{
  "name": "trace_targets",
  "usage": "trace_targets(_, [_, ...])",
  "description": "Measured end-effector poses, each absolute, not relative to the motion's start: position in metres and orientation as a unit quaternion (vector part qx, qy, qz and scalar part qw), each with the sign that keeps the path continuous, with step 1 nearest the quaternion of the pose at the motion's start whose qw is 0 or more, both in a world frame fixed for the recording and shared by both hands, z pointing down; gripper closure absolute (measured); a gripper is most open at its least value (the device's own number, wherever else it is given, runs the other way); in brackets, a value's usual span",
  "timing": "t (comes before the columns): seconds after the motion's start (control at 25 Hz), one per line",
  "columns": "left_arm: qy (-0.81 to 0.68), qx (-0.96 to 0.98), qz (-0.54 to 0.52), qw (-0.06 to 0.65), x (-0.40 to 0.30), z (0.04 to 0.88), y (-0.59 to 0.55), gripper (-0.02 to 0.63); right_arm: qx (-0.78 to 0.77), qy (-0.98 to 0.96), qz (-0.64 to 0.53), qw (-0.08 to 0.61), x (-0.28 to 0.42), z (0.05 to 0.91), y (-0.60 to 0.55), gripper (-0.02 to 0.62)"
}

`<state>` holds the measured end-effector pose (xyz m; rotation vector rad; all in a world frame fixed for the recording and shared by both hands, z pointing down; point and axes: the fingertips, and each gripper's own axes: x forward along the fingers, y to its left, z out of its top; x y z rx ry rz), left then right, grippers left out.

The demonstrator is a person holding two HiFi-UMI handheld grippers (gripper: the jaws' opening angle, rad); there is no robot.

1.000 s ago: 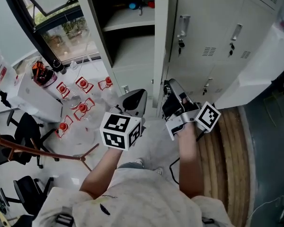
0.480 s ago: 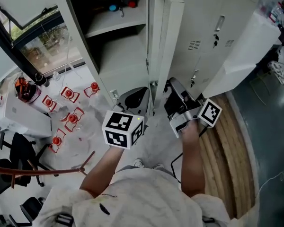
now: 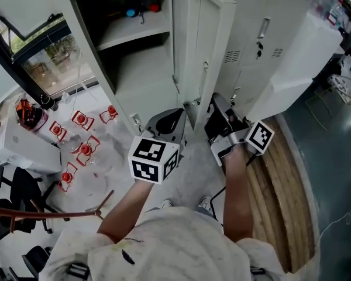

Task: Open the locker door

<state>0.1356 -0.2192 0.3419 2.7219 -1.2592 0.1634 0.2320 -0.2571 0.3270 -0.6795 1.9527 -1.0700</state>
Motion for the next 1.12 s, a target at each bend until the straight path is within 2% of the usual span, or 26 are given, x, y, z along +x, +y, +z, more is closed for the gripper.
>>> trace_targets(0.4, [-0.448, 0.89, 0.06, 0.067, 0.174, 0.342, -0.23, 0.601, -0.242, 0.775, -0.438, 0.386, 0.268, 0.329, -0.277, 0.575])
trace_targets(1.12, [-0.449, 0.889, 0.057, 0.073, 0.195, 0.345, -0.242, 0.601, -0.28, 0.787, -0.414, 0.361, 0.299, 0.329, -0.3, 0.575])
